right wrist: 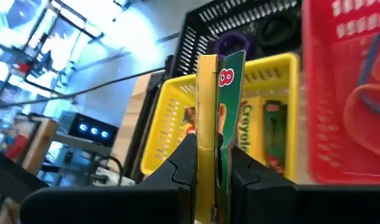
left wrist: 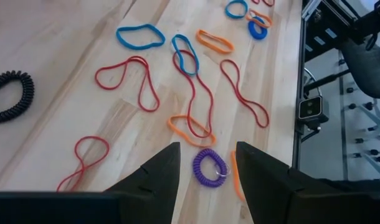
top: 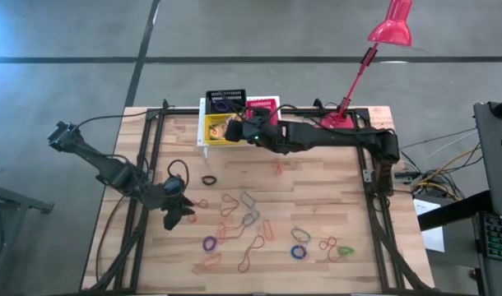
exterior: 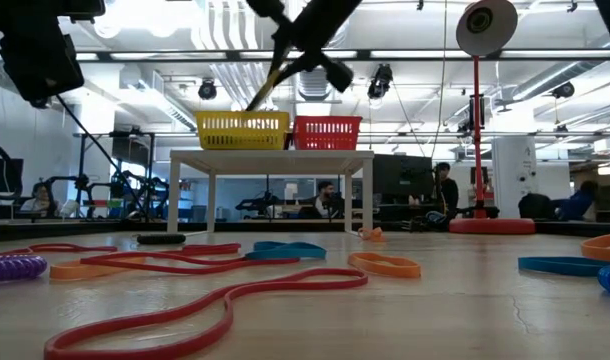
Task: Pick & Place Office Desk Supplies
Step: Put the yellow crayon box into the yellow basket on the shelf, then put the orange rubber band into the red basket on the shelf, then put the red rubber band into the red basket on the shelf
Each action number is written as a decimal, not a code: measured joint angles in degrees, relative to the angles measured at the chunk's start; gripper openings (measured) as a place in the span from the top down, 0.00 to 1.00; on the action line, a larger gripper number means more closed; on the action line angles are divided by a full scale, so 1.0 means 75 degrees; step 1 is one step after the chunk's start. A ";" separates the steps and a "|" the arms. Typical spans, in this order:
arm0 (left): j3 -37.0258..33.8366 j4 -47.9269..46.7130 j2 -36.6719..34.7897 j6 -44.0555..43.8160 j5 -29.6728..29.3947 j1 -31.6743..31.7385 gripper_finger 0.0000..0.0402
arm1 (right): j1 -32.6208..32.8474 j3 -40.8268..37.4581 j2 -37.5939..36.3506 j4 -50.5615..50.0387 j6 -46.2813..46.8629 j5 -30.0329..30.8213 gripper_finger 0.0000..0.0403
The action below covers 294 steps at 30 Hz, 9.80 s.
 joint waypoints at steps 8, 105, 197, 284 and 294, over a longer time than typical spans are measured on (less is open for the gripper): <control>0.0000 -0.0004 0.0000 0.0000 -0.0016 0.0000 0.60 | -0.0017 0.0358 0.0652 0.0382 0.0233 -0.0165 0.93; -0.0478 0.0897 0.0055 -0.0737 -0.0461 0.0003 0.60 | 0.0315 -0.3859 0.0424 -0.1787 -0.0748 -0.2086 0.65; -0.0909 -0.0067 0.0141 -0.3892 -0.0766 0.0183 0.60 | 0.1059 0.2662 -0.0673 -0.7128 -0.5195 -0.1239 0.54; 0.7916 0.0609 0.7313 0.4810 0.0559 0.6627 1.00 | 0.3826 -0.6228 -0.6549 -0.1566 -0.2517 0.0574 0.82; 0.7076 0.0831 0.7324 0.4782 0.0377 0.6907 0.95 | 0.3826 -0.6228 -0.6542 -0.1578 -0.2515 0.0603 0.82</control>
